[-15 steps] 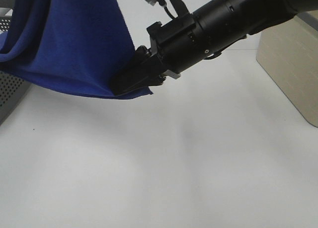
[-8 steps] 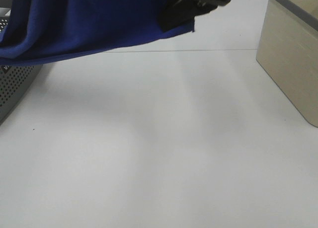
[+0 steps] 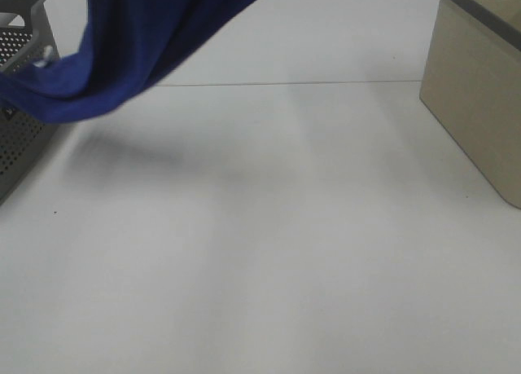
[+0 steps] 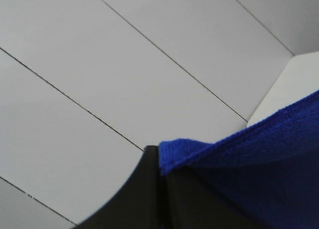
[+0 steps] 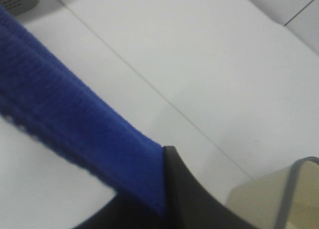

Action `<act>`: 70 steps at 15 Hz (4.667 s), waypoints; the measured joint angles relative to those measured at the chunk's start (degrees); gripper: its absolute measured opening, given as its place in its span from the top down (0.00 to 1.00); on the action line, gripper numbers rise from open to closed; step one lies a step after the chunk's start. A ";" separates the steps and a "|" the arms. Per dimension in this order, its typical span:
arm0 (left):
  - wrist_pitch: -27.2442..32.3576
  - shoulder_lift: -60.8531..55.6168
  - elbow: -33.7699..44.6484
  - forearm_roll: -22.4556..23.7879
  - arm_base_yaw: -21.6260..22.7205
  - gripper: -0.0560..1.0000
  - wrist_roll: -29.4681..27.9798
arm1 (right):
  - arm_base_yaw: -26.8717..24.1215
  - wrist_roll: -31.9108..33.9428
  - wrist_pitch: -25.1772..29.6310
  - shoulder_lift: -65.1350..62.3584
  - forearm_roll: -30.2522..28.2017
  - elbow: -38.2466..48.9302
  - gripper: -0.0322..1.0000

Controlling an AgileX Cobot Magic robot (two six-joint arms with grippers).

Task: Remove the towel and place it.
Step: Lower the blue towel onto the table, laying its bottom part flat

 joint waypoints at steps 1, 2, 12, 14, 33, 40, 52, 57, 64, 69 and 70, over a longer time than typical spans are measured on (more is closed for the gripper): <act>-1.26 0.11 0.00 0.00 0.52 0.95 -0.06 | 0.00 0.63 -0.34 0.00 -1.55 -0.74 0.95; -3.84 0.46 0.00 0.06 2.01 0.95 -0.57 | 0.00 2.29 -1.32 0.00 -4.81 -1.60 0.95; -17.19 7.39 0.00 3.27 8.65 0.95 -1.15 | 0.00 17.65 -16.04 0.00 -33.52 -2.18 0.95; -17.19 8.42 0.00 6.36 8.65 0.95 -1.20 | 0.00 20.57 -18.22 0.00 -37.59 -2.18 0.95; -42.69 44.86 -37.36 9.17 33.29 0.95 -11.12 | -4.81 42.00 -38.67 26.41 -51.91 -22.12 0.95; -42.69 49.68 -42.91 9.45 33.12 0.95 -17.48 | -6.02 42.11 -34.03 27.10 -46.64 -22.80 0.95; 9.51 43.77 -37.99 -21.72 24.18 0.95 -13.98 | -5.44 13.35 -10.71 24.18 -10.89 -22.86 0.95; 29.85 39.94 -43.60 -38.39 24.58 0.95 0.74 | -5.50 12.15 -4.24 21.94 -7.79 -22.86 0.95; 40.11 30.77 -45.66 -48.07 24.52 0.95 7.91 | -5.44 9.17 6.36 13.46 2.18 -22.86 0.95; 40.28 27.79 -44.52 -50.99 24.52 0.95 8.59 | -5.44 8.71 12.55 10.43 5.39 -22.92 0.95; 40.45 27.39 -44.12 -50.76 24.52 0.95 8.94 | -5.44 8.19 13.12 10.20 6.13 -22.92 0.95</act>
